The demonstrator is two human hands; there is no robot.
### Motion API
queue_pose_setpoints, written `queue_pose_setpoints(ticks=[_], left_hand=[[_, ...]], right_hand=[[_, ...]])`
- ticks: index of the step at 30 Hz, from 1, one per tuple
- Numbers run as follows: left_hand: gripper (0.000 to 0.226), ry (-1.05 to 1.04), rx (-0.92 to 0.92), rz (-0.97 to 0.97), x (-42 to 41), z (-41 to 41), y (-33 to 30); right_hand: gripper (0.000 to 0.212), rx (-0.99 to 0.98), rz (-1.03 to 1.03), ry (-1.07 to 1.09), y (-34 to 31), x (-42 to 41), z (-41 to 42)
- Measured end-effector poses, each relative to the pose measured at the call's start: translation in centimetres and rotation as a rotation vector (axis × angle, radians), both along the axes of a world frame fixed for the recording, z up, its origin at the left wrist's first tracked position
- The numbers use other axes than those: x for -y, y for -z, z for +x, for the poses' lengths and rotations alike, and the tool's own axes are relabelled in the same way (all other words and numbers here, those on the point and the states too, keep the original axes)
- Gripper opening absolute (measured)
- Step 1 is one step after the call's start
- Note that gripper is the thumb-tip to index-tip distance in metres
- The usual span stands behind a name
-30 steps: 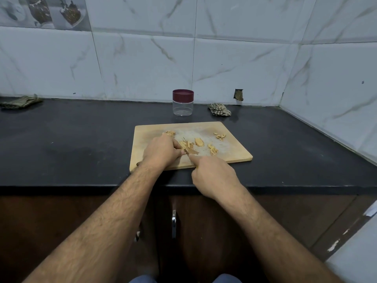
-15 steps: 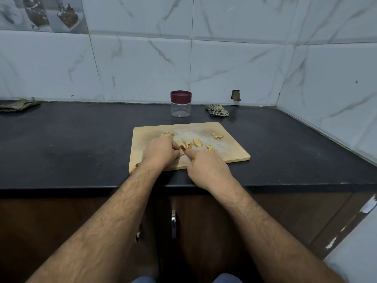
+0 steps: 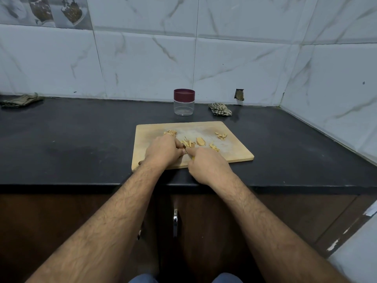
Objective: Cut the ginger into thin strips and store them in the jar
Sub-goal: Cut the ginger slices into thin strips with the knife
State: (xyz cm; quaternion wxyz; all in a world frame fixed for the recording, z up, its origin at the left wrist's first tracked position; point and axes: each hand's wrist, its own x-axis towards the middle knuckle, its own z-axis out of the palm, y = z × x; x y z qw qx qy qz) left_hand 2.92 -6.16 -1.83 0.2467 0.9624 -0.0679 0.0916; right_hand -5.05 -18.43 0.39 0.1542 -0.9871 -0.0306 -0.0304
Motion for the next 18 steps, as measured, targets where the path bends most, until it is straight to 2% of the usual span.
queue_pose_setpoints(ticks=[9,14,18], left_hand=[[0.017,0.007,-0.014,-0.009,0.0,-0.2,-0.3],[0.022,-0.004,-0.014,-0.02,0.0,-0.1,-0.2],[0.022,-0.021,-0.014,-0.047,0.0,-0.1,0.0]], right_hand=[[0.051,0.011,-0.061,0.009,0.2,0.5,-2.9],[0.049,-0.01,-0.004,0.062,0.1,0.7,-2.1],[0.055,-0.016,0.058,0.073,0.1,0.9,-1.4]])
